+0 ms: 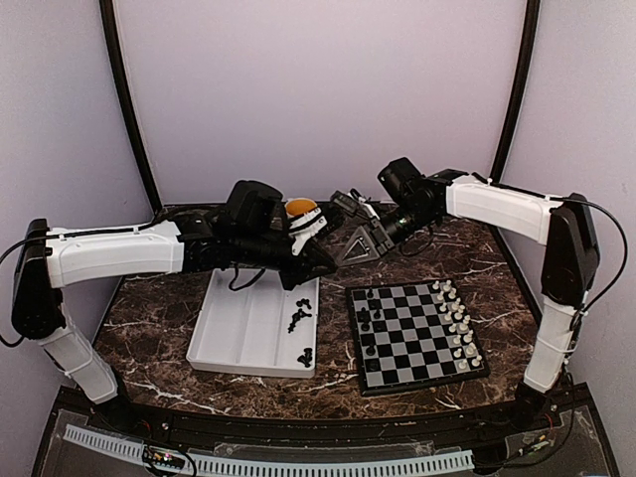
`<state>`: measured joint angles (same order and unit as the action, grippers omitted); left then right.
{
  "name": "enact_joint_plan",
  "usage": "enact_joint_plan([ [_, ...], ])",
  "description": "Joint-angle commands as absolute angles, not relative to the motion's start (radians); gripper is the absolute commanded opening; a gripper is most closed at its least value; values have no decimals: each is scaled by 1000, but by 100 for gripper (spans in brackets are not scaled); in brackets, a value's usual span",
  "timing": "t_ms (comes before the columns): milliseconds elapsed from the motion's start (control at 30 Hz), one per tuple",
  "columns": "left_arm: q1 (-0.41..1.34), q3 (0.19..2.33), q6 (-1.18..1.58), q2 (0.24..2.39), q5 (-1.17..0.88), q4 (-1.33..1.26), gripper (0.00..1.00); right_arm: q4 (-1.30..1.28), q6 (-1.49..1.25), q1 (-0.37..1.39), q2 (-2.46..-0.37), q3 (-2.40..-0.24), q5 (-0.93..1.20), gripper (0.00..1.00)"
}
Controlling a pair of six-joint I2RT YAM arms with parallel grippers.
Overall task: Set up the chess pieces on the board
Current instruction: Pass from the left arm to the right
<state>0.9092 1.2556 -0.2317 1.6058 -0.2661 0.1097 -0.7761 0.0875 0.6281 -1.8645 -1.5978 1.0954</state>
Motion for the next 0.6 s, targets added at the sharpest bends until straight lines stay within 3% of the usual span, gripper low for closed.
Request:
enact_joint_plan([
  [0, 917, 1243, -245, 1568, -264, 119, 4, -727, 84, 627, -1862, -1609, 1077, 16],
  [200, 918, 1240, -248, 1574, -265, 121, 9, -747, 114, 624, -1869, -1636, 1014, 11],
  [367, 918, 1237, -246, 1566, -240, 122, 30, -773, 151, 621, -1870, -1650, 945, 10],
  [567, 916, 1186, -272, 1471, -119, 85, 43, -813, 256, 615, -1879, -1676, 688, 9],
])
